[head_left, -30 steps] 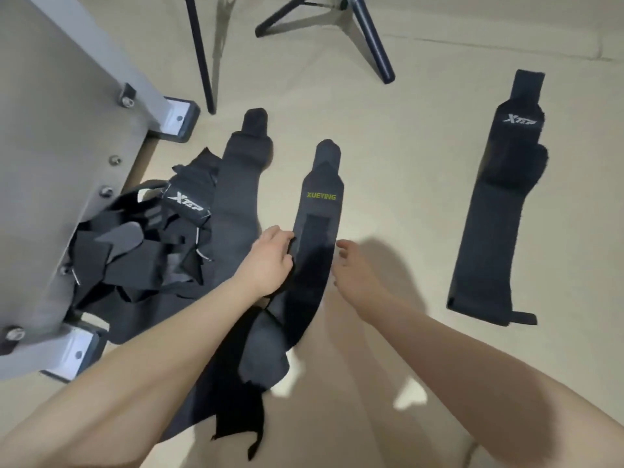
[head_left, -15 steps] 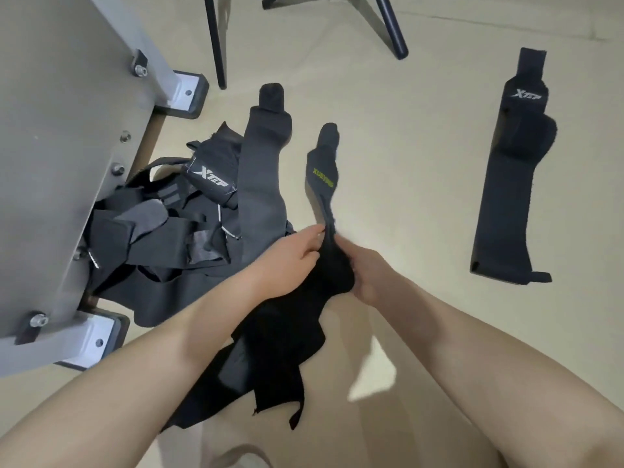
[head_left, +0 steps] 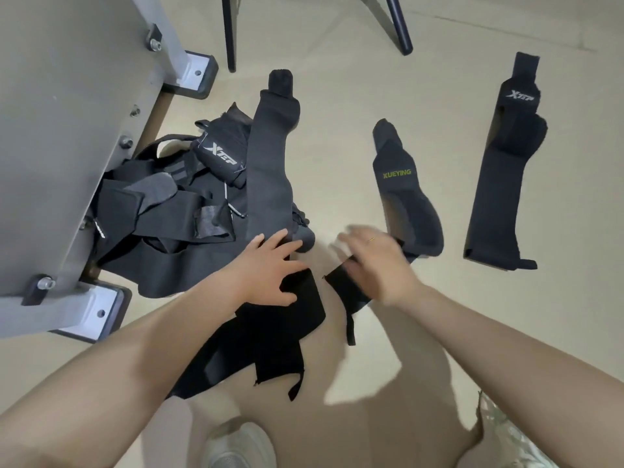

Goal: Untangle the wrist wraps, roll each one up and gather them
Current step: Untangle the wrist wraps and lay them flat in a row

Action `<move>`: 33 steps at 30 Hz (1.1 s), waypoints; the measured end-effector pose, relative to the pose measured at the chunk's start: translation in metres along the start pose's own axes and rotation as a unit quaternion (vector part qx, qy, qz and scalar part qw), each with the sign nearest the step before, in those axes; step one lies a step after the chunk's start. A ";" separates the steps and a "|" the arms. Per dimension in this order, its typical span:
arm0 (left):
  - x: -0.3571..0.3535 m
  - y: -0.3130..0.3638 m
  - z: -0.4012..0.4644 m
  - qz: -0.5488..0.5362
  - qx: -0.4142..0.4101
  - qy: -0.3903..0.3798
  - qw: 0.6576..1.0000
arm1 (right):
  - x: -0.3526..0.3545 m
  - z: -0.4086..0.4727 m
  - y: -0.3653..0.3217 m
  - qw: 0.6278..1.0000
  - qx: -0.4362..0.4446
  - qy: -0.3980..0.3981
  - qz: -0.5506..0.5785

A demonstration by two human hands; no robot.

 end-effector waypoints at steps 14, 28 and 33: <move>-0.011 0.029 0.008 0.112 0.094 -0.047 0.988 | -0.006 -0.074 0.017 0.866 0.067 -0.481 -0.119; 0.049 0.101 0.084 0.045 0.003 0.044 0.998 | 0.037 0.021 0.116 0.938 -0.129 -0.286 -0.146; 0.041 0.119 0.105 -0.007 0.025 0.050 0.998 | 0.049 0.048 0.162 0.921 -0.217 -0.239 -0.217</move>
Point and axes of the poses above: each hand's wrist, its own z-axis towards the middle knuckle, its own x-axis out of the back of the hand, y = z × x, the point moved 2 cm from there along z, towards the middle knuckle, and after that the axes turned 5 degrees about z, right-handed, at the moved point
